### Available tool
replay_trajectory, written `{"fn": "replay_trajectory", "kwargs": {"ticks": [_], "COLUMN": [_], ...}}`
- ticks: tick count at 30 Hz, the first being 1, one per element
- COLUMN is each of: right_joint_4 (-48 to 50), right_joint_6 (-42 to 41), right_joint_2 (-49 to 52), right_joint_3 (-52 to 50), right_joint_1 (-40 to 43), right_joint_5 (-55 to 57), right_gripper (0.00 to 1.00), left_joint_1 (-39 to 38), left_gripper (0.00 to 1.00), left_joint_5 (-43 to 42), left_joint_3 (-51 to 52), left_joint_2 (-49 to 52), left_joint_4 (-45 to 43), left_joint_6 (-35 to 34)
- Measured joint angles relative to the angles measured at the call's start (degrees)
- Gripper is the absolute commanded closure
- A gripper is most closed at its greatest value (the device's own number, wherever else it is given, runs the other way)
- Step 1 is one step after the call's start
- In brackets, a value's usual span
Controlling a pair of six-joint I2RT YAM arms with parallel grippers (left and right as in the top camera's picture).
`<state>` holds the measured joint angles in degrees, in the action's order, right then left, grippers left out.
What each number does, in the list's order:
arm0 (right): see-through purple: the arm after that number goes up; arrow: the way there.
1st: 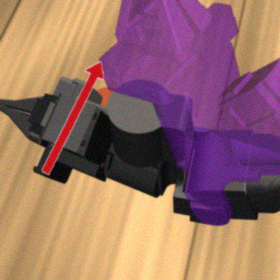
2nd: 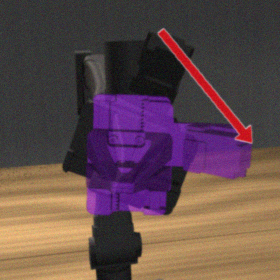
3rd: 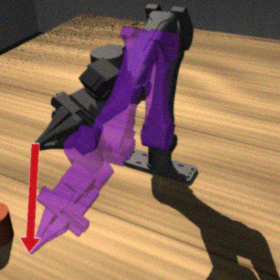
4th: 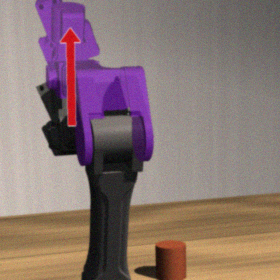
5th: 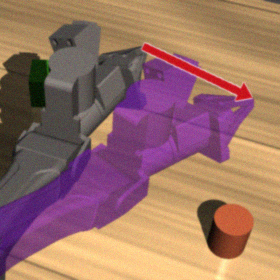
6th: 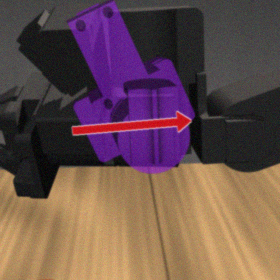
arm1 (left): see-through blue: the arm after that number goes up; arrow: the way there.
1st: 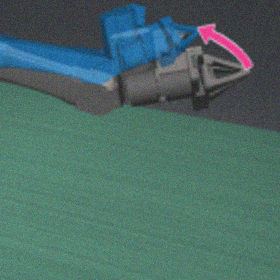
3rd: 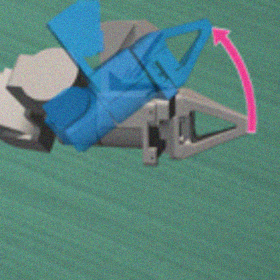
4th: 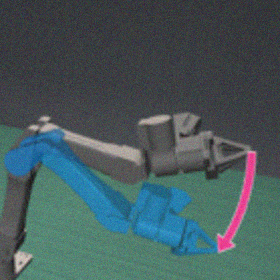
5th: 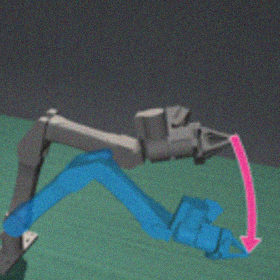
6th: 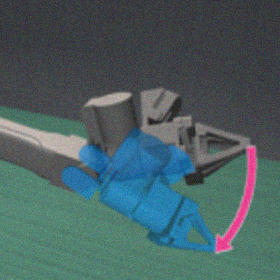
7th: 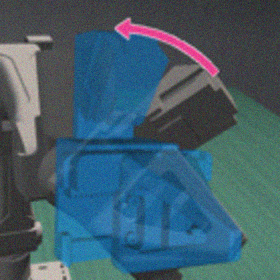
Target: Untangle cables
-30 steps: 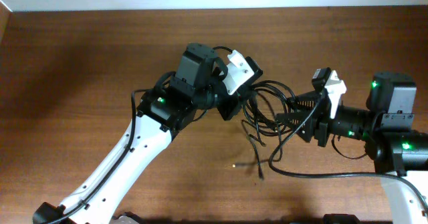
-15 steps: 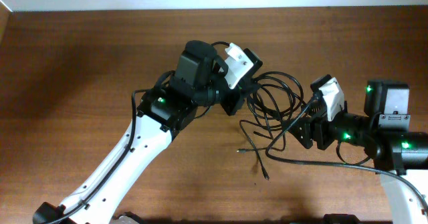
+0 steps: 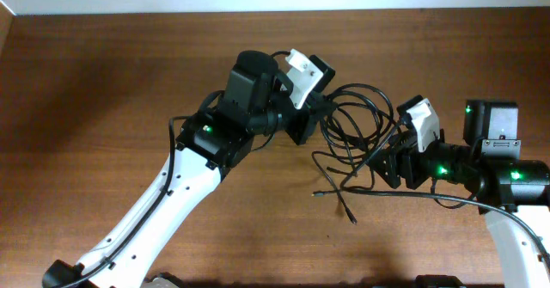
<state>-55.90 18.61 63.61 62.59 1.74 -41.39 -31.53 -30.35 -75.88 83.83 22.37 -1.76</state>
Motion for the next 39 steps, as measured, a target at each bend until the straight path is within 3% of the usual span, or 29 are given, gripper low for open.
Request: {"fn": "replay_trajectory", "kwargs": {"ticks": [5,8,18,38,39], "right_joint_4": [6.3,10.9,6.7,6.3,6.2], "right_joint_6": [-5.0,-12.5,-22.1,-25.5,-25.5], "right_joint_2": [0.0,0.0,1.9,1.9,1.9], "right_joint_3": [0.0,0.0,0.0,1.1,1.1], "right_joint_1": [0.0,0.0,-0.2,-1.6,-1.6], "right_joint_5": [1.6,7.8,26.7,29.3,29.0], "right_gripper": [0.24,0.23,0.24,0.25,0.33], "left_joint_1": [0.1,0.1,0.0,6.7,6.8], "left_gripper": [1.00,1.00,1.00,1.00,1.00], "left_joint_5": [-2.4,-6.3,-12.2,-16.1,-16.2], "left_joint_3": [0.0,0.0,0.0,0.0,0.0], "left_joint_2": [0.0,0.0,0.0,0.0,0.0], "left_joint_4": [-0.2,-0.2,-0.1,2.7,2.8], "left_joint_6": [-4.5,-5.6,-6.3,-6.7,-6.7]}}
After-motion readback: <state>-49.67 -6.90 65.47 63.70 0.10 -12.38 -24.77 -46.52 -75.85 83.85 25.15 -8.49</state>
